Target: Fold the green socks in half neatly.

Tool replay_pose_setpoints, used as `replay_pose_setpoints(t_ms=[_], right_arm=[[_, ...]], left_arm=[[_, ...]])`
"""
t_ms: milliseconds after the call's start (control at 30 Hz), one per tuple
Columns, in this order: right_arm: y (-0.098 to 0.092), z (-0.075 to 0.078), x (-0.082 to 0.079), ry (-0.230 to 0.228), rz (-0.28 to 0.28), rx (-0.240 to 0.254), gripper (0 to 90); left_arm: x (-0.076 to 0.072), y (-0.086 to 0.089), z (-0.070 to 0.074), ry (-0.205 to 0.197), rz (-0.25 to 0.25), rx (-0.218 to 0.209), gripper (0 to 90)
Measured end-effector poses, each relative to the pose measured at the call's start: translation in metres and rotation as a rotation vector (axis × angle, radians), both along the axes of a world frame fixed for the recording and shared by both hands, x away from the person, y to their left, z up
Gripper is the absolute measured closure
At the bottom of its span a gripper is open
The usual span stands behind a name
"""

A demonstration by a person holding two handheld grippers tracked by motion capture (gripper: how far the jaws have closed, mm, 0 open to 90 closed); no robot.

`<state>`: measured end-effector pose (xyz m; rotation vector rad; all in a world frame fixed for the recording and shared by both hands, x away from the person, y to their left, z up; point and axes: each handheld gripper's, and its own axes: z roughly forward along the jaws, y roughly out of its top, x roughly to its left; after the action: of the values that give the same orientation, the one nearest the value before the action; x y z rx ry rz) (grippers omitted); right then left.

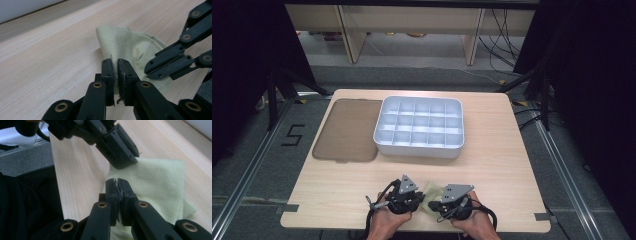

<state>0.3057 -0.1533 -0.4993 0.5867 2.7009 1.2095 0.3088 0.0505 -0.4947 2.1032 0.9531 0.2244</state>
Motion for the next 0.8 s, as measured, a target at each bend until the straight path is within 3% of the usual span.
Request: replay_pose_setpoints(t_ms=[167, 367, 433, 500, 533, 567, 633, 733, 767, 800], right_arm=[[0.006, -0.009, 0.004, 0.012, 0.023, -0.023, 88.3], [0.005, -0.008, 0.007, 0.011, 0.019, -0.009, 88.4], [-0.004, 0.000, 0.011, -0.001, -0.038, 0.026, 88.4], [-0.009, 0.002, 0.015, -0.018, -0.049, 0.031, 88.5], [-0.017, 0.004, 0.020, -0.036, -0.098, 0.029, 88.5], [-0.017, 0.004, 0.020, -0.036, -0.098, 0.029, 88.5], [-0.024, 0.002, 0.027, -0.034, -0.133, 0.024, 88.4], [-0.025, 0.000, 0.029, -0.027, -0.141, 0.000, 88.4], [-0.025, 0.000, 0.029, -0.027, -0.141, 0.000, 88.4], [-0.024, -0.002, 0.029, -0.031, -0.144, -0.010, 88.5]], left_arm=[[0.001, 0.001, 0.001, -0.004, 0.001, 0.006, 83.1], [0.001, 0.003, 0.003, -0.019, -0.017, 0.011, 83.1], [0.001, 0.003, 0.002, -0.018, -0.011, 0.005, 83.0], [0.001, 0.003, 0.003, -0.028, -0.018, 0.019, 83.0], [0.001, 0.002, 0.003, -0.026, -0.015, 0.005, 83.0], [0.001, 0.002, 0.004, -0.025, -0.029, 0.020, 83.0], [0.000, 0.001, 0.005, -0.038, -0.027, 0.014, 82.9], [-0.002, -0.002, 0.007, -0.049, -0.037, 0.015, 82.9], [-0.003, -0.002, 0.009, -0.056, -0.053, 0.033, 82.9], [-0.004, -0.003, 0.009, -0.050, -0.045, 0.021, 82.9]])
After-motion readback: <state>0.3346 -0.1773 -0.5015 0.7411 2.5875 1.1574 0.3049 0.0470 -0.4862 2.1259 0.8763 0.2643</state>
